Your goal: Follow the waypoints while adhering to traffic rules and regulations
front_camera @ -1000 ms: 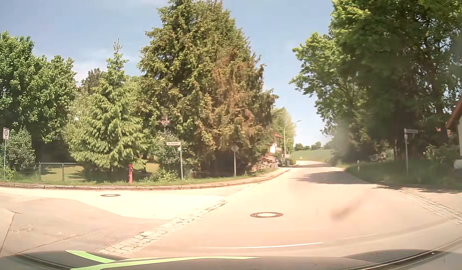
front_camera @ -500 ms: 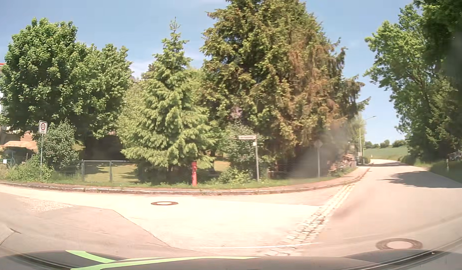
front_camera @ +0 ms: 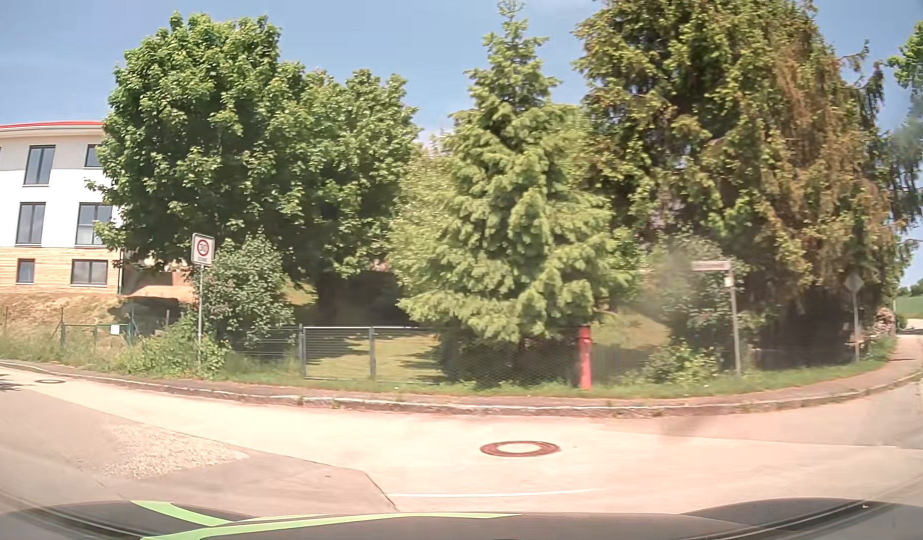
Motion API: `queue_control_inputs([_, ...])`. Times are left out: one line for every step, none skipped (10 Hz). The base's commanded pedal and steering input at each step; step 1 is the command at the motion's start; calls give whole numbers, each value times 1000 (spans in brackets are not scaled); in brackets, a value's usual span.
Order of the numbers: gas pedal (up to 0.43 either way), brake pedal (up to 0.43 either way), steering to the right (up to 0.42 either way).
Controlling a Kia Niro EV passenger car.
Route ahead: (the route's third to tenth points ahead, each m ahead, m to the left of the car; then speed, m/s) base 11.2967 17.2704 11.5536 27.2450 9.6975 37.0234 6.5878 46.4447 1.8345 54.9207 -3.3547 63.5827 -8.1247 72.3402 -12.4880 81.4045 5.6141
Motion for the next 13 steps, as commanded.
queue_control_inputs([150, 0, -446])
queue_control_inputs([150, 0, -446])
queue_control_inputs([150, 0, -445])
queue_control_inputs([150, 0, -438])
queue_control_inputs([169, 0, -431])
queue_control_inputs([169, 0, -431])
queue_control_inputs([169, 0, -429])
queue_control_inputs([189, 0, -427])
queue_control_inputs([189, 0, -426])
queue_control_inputs([240, 0, -425])
queue_control_inputs([240, 0, -423])
queue_control_inputs([240, 0, -422])
queue_control_inputs([240, 0, -421])
